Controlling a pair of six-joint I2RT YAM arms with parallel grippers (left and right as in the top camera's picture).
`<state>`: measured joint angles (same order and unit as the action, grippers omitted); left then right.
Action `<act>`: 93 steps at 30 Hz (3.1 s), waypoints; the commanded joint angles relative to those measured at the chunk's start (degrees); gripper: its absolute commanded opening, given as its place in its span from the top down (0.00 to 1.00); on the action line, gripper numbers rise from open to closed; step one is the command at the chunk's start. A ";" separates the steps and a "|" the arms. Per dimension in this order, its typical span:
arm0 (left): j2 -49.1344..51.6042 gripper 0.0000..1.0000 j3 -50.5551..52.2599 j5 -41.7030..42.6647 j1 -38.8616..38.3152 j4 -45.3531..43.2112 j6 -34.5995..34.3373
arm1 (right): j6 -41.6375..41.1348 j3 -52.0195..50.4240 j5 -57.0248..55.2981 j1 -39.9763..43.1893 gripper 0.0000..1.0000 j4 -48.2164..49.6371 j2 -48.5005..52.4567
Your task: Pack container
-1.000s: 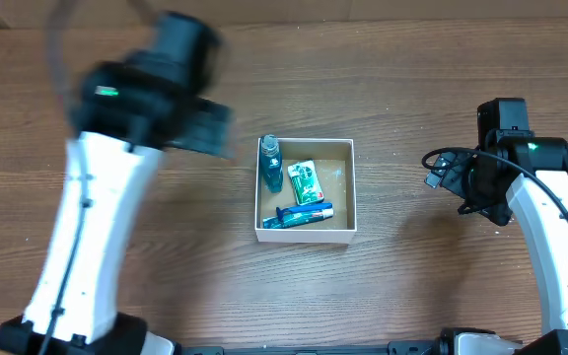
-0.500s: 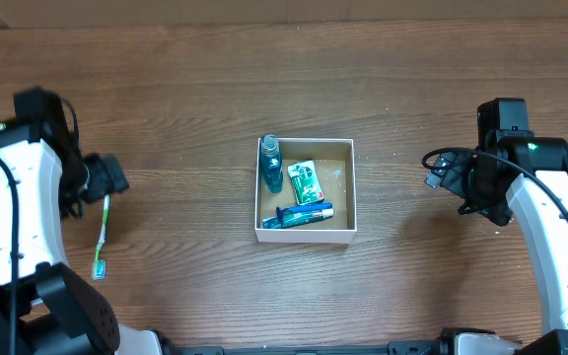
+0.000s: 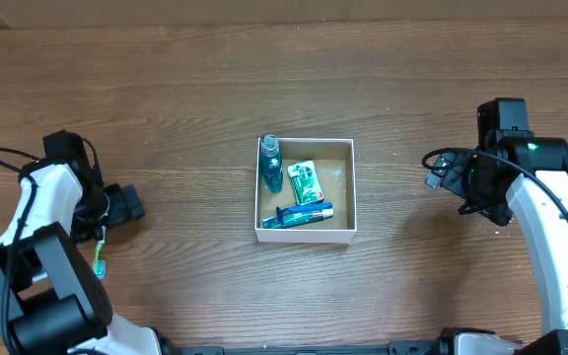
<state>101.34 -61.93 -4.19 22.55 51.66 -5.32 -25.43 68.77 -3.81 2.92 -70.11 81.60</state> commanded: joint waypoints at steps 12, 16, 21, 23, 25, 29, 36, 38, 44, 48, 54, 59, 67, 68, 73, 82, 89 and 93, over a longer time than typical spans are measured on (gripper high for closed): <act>6.56 0.67 0.70 1.40 1.44 0.52 1.51 | 0.37 0.07 -0.59 0.04 0.00 0.13 -1.22; 6.56 0.78 0.70 1.49 1.42 0.52 1.46 | 0.37 0.07 -0.59 0.04 0.00 0.11 -1.22; 6.56 0.94 0.52 1.49 1.38 0.50 0.76 | 0.37 0.07 -0.57 0.04 0.00 0.11 -1.22; 6.54 0.96 0.00 1.75 0.98 0.90 0.35 | 0.37 0.07 -0.59 0.04 0.00 0.11 -1.22; 6.38 0.96 -1.55 1.97 -0.13 2.80 0.15 | 0.37 0.07 -0.59 0.07 0.00 0.07 -1.22; 0.68 0.96 -7.13 3.80 -3.98 6.86 0.20 | 0.37 0.07 -0.59 0.04 0.00 0.31 -1.22; -22.77 0.96 -15.61 10.80 -30.29 4.28 14.27 | 0.35 0.07 -0.57 0.04 0.00 0.81 -1.22; -24.79 0.96 -15.61 8.66 -38.27 3.30 17.66 | 0.35 0.07 -0.57 0.04 0.00 0.81 -1.22; -19.02 0.96 -15.58 4.22 -60.65 1.07 23.17 | 0.35 0.07 -0.55 0.04 0.00 0.79 -1.22; -8.31 0.96 -15.58 3.39 -62.62 -0.09 23.15 | 0.35 0.07 -0.55 0.04 0.00 0.55 -1.22; 2.62 0.96 -15.58 1.68 -62.60 -2.38 23.34 | 0.35 0.07 -0.57 0.04 0.00 0.37 -1.22; 3.32 0.57 -15.61 1.49 -62.60 -1.18 23.37 | 0.35 0.07 -0.57 0.04 0.00 0.37 -1.22; -7.13 0.38 -30.58 -1.77 -62.66 8.87 18.73 | 0.42 0.17 -1.14 0.02 0.00 1.92 -1.25; -9.05 0.37 -32.26 -4.42 -62.34 9.62 16.70 | 1.57 0.63 -1.64 -0.20 0.00 2.45 -1.25; -19.37 0.00 -34.45 -9.68 -51.43 12.11 2.73 | 6.86 7.43 -3.06 -6.16 0.00 5.75 -1.25; -17.64 0.00 -33.79 -0.22 -20.87 12.94 -8.63 | 10.69 9.33 -3.21 -12.98 0.00 21.44 0.72; -15.78 0.00 -33.79 2.49 -19.69 13.92 -3.19 | 11.52 9.35 -3.21 -12.87 0.00 23.41 0.31; -21.18 0.00 -33.00 2.10 -21.09 15.10 -0.55 | 5.42 8.96 -6.16 -12.87 0.00 19.26 -3.96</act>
<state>85.60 -95.85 -3.46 2.61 66.26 -9.26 -16.27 76.95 -7.31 -9.89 -50.06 81.89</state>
